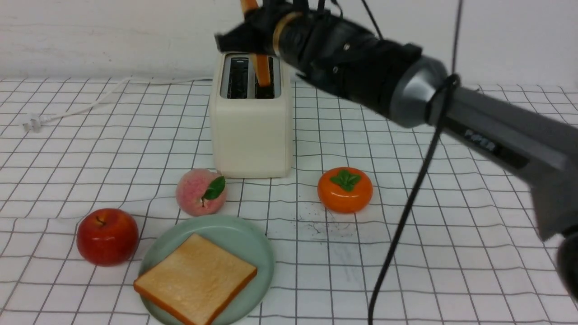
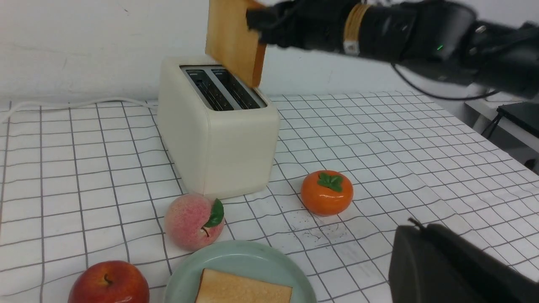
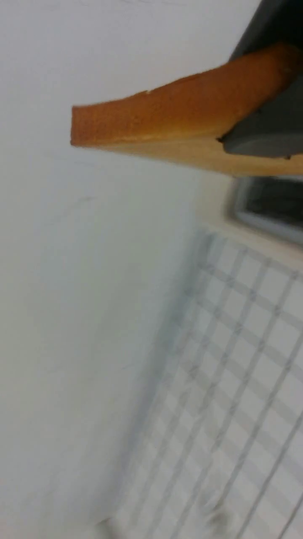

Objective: Take toasted bread from bread machine on white checkered table place on plate.
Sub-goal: 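Grasp the toast slice in the toaster and pull it up out of the slot with the right gripper, then place the held slice of bread on top of the slice on the plate with the right gripper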

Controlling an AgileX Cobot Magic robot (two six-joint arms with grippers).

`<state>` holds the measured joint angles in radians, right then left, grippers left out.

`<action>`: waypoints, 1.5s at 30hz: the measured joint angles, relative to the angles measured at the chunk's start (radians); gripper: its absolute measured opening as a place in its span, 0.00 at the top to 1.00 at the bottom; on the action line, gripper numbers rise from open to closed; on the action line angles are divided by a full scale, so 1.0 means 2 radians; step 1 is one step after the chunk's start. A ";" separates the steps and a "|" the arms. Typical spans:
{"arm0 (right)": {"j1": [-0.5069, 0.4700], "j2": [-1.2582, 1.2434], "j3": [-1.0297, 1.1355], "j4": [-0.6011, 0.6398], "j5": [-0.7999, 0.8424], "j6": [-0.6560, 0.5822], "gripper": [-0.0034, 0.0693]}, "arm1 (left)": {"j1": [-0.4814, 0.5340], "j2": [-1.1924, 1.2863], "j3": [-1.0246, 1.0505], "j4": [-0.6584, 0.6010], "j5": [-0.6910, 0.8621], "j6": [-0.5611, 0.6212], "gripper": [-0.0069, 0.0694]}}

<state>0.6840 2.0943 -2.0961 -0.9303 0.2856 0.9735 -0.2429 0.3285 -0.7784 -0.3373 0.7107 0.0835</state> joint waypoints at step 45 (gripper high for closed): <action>-0.024 -0.073 0.318 1.109 0.216 -0.873 0.79 | 0.000 0.000 0.000 0.006 0.027 0.000 0.93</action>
<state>0.6360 1.9484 -1.4598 1.2873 0.7186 -0.7724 -0.2429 0.3285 -0.7784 -0.3251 0.7637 0.0835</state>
